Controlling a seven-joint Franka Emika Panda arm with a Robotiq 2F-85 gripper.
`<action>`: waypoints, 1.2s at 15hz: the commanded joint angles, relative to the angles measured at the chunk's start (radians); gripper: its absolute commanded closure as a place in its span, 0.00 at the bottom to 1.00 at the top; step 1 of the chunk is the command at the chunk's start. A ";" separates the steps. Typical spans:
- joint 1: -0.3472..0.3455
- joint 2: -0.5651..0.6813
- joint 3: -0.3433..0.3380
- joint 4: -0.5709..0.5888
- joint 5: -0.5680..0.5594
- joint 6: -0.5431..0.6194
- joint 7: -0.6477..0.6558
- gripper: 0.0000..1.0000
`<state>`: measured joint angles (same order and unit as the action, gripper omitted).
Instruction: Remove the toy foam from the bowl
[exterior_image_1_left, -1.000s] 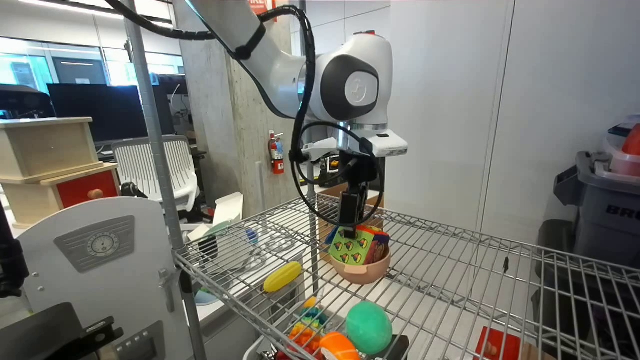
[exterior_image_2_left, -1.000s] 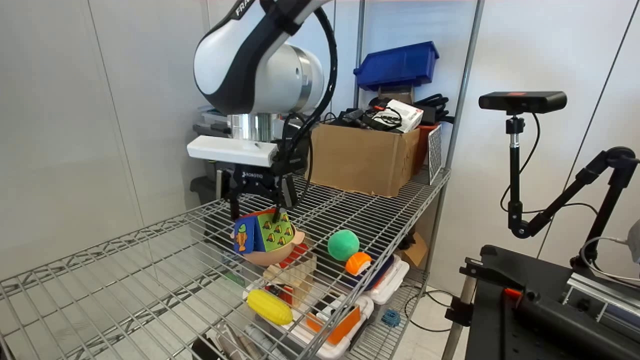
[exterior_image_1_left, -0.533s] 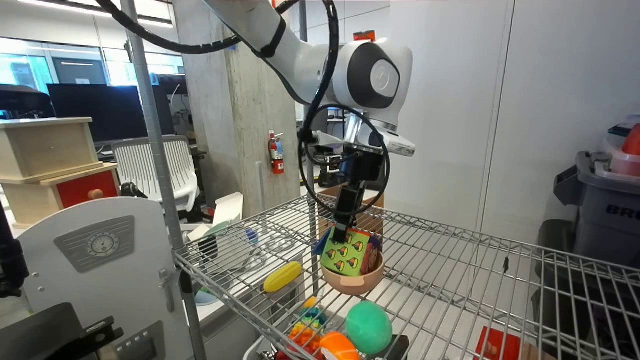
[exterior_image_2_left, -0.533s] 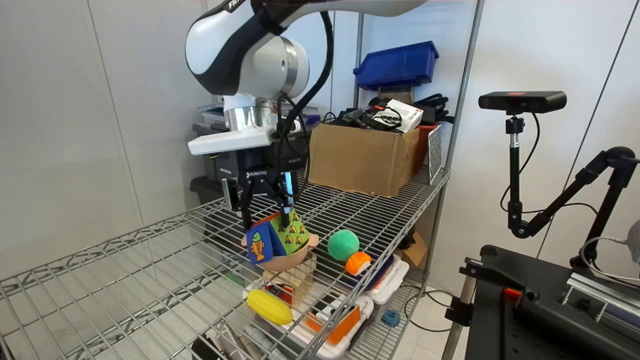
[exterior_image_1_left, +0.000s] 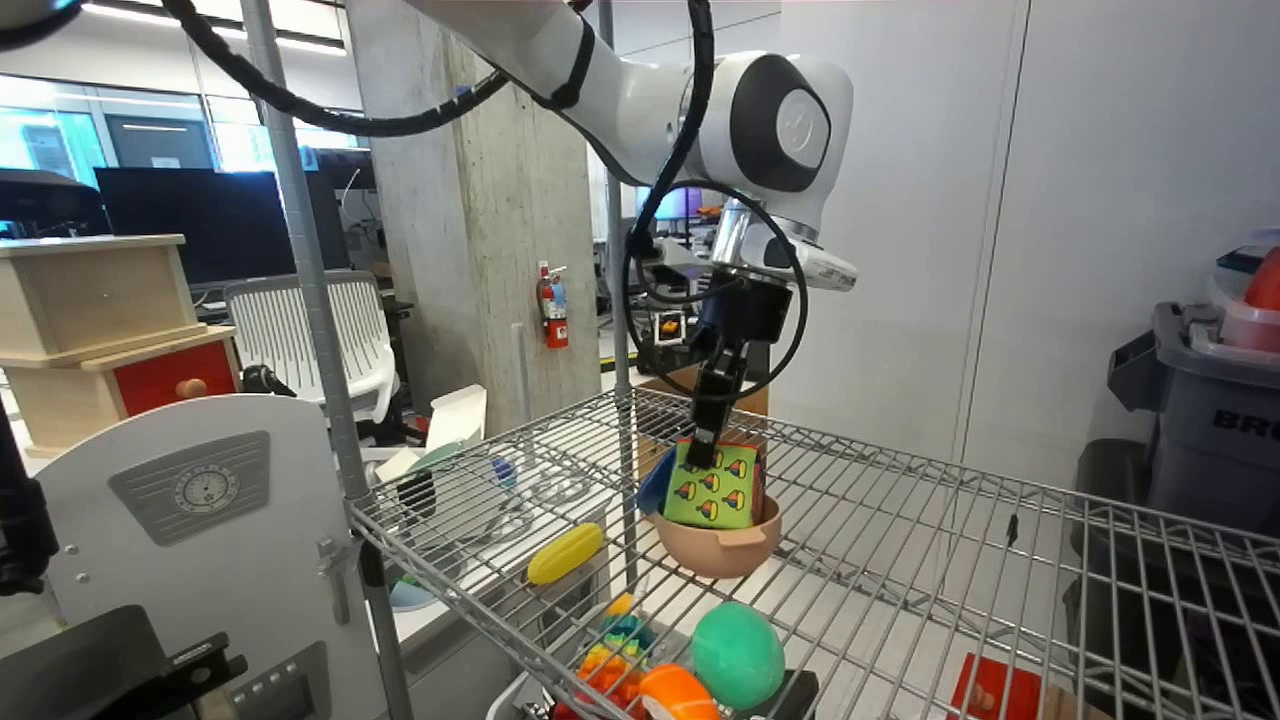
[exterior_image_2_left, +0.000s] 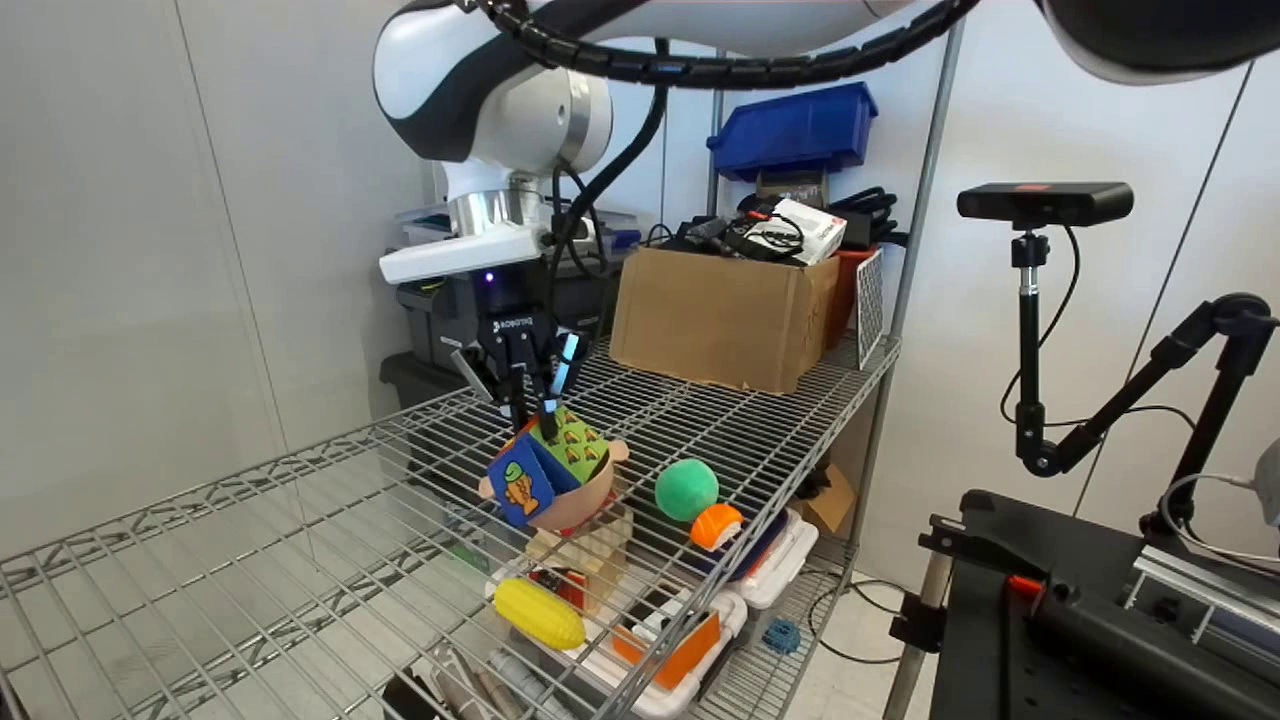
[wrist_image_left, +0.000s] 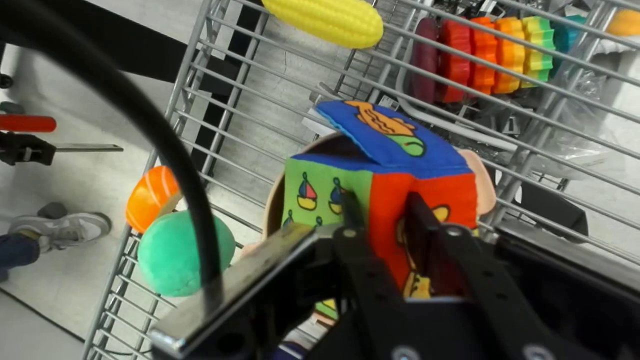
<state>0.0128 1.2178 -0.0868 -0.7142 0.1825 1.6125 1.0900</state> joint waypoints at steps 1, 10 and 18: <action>0.003 0.023 0.003 0.074 -0.008 -0.043 -0.016 1.00; 0.081 -0.216 0.006 -0.144 -0.017 0.010 -0.199 0.99; 0.207 -0.223 0.018 -0.247 -0.021 0.111 -0.300 0.99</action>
<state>0.1964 0.9657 -0.0785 -0.9378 0.1777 1.6719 0.8336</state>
